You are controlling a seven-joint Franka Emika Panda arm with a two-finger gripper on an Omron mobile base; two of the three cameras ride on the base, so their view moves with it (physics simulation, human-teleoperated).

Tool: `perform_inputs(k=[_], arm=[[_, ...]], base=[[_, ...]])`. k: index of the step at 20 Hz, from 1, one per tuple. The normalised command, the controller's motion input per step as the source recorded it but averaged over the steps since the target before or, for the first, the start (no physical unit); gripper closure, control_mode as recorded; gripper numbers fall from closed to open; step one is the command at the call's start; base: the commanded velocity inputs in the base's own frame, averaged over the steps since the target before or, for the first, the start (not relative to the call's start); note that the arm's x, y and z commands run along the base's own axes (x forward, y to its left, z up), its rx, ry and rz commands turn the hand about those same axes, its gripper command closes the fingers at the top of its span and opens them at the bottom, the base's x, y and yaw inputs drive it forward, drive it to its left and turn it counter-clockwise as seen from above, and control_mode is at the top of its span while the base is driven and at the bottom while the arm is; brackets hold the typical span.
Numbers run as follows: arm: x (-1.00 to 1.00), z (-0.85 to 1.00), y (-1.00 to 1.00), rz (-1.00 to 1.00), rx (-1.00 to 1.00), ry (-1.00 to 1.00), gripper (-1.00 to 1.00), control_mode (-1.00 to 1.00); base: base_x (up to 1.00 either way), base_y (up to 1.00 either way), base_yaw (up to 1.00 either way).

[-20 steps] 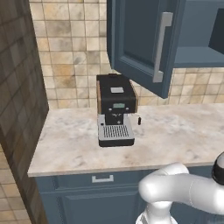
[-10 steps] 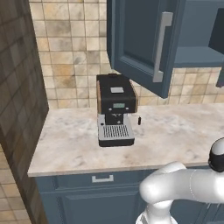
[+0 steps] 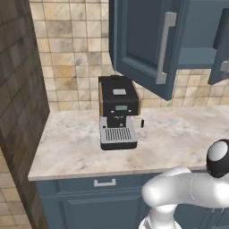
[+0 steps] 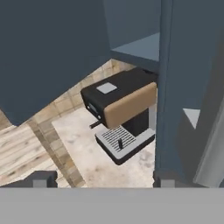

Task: Open the cabinet. Pick the bar soap and place it next to the sink. Then close the cabinet.

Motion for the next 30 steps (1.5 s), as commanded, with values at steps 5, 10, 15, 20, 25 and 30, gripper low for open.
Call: perform_inputs(k=[5, 10, 15, 20, 25, 30], arm=[[0.92, -0.09, 1.00, -0.52, -0.10, -0.35, -1.00, -1.00], [1.00, -0.01, 0.93, -0.50, -0.06, -0.27, -1.00, -1.00], [1.00, 0.00, 0.39, -0.48, -0.03, -0.25, -1.00, -1.00], [1.00, 0.00, -0.35, -0.30, 0.00, -0.15, -1.00, -1.00], [1.00, 0.15, -0.86, -0.15, 0.01, -0.02, -1.00, -1.00], [0.86, 0.23, -0.92, -0.10, 0.04, -0.01, -1.00, -1.00]], base=[[0.00, 0.00, 0.00], [0.00, 0.00, 0.00], [0.00, 0.00, 0.00], [0.00, 0.00, 0.00], [0.00, 0.00, 0.00], [0.00, 0.00, 0.00]])
